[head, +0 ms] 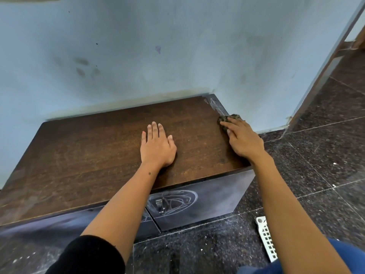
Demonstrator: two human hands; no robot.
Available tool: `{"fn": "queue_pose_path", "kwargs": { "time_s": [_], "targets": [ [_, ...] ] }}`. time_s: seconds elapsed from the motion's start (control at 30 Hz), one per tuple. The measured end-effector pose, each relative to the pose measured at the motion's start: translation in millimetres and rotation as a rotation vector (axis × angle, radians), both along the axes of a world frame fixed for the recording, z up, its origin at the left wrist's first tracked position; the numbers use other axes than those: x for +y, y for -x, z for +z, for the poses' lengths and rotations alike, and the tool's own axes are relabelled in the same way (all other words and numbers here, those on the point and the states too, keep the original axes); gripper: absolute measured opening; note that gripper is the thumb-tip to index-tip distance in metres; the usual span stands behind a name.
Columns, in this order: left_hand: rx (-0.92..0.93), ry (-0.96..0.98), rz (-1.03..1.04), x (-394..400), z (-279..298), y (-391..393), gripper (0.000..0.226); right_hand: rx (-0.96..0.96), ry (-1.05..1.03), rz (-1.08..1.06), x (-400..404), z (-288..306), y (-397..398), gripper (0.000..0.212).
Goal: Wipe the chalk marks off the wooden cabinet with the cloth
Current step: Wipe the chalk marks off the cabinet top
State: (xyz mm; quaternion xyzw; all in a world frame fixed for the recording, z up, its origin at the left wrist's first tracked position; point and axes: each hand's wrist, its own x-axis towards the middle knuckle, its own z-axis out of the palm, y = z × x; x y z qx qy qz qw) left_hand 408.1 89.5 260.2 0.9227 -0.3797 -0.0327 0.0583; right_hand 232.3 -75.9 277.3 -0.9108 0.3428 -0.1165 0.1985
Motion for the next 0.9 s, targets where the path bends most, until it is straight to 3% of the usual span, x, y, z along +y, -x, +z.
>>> {"fn": "queue_pose_path", "kwargs": {
  "time_s": [0.23, 0.53, 0.9],
  "targets": [
    [-0.020, 0.005, 0.005, -2.2, -5.0, -3.3, 0.060, -0.074, 0.082, -0.084, 26.2, -20.9, 31.3, 0.040],
    [-0.018, 0.007, 0.009, -1.8, -4.9, -2.9, 0.059, 0.002, -0.005, -0.013, -41.5, 0.5, -68.9, 0.043],
    [-0.020, 0.025, 0.016, -1.9, -4.8, -1.2, 0.060, -0.009, 0.037, -0.044, -51.2, -8.6, -75.9, 0.042]
  ]
}}
